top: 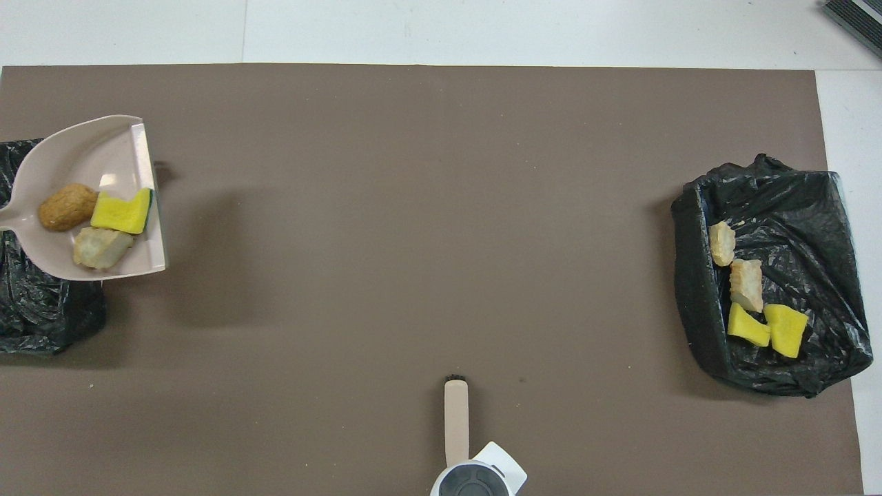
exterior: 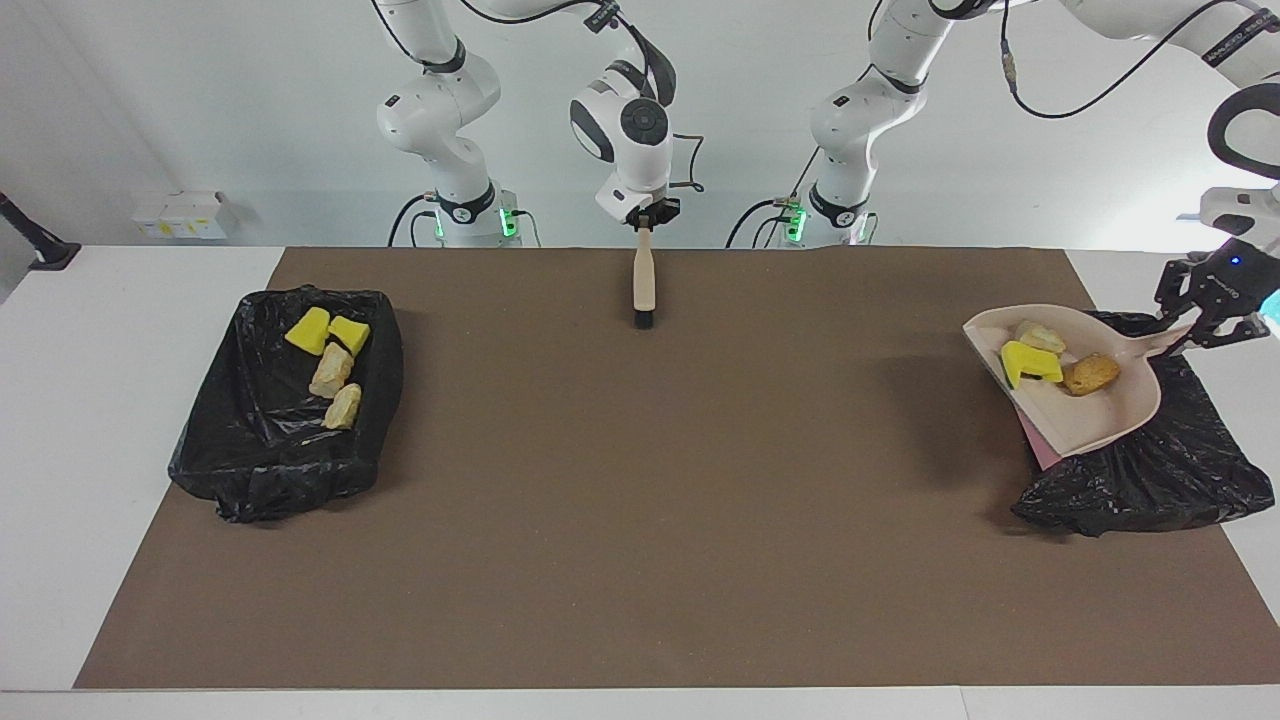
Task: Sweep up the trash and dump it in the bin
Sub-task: 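Tip the dustpan over the bag with the left gripper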
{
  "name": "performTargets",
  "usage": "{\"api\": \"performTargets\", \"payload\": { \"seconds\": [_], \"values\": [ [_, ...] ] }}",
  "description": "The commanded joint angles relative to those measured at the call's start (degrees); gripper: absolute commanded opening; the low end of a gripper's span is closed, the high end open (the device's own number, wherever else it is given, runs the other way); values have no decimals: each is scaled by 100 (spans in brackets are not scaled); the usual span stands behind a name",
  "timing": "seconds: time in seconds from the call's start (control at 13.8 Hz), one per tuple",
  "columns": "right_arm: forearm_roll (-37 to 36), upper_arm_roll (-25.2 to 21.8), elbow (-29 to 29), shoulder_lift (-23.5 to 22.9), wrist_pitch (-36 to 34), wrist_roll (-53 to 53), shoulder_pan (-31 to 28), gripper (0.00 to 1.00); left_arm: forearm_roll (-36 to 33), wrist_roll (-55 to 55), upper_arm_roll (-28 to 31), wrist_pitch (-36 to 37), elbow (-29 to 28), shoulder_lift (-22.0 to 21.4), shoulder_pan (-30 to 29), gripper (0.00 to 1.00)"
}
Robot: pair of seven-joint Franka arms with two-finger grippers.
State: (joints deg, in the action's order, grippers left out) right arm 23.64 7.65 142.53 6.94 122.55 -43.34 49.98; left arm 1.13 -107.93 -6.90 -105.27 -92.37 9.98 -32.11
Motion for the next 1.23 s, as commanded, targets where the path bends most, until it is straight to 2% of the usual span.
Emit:
{"api": "performTargets", "payload": {
  "seconds": [0.0, 0.22, 0.36, 0.43, 0.65, 0.72, 0.94, 1.16],
  "values": [
    [132, -9, 30, -35, 76, 158, 81, 0, -656, -158, 30, 33, 578, 301, -128, 0],
    [141, -9, 12, -79, 76, 326, 55, 0, -1350, -220, 30, -177, 921, 495, -163, 0],
    [132, -9, 3, -97, -2, 422, 29, 2, -2252, -194, 22, -449, 914, 531, -67, 0],
    [141, -18, 3, -97, -29, 562, 20, 13, -2719, -167, 22, -607, 896, 531, -58, 0],
    [132, -18, -66, -149, -47, 616, -67, 32, -3476, -62, 22, -837, 712, 461, 169, 0],
    [132, -27, -111, -202, -56, 616, -94, 43, -3888, 269, 22, -837, 555, 409, 301, 0],
    [114, -27, -365, -386, -126, 599, -304, 51, -5093, 1412, 13, -890, -236, -74, 670, 0],
    [62, -44, -559, -335, -354, 599, -568, 59, -6130, 1766, 13, -794, -475, -260, 926, 0]
  ]
}}
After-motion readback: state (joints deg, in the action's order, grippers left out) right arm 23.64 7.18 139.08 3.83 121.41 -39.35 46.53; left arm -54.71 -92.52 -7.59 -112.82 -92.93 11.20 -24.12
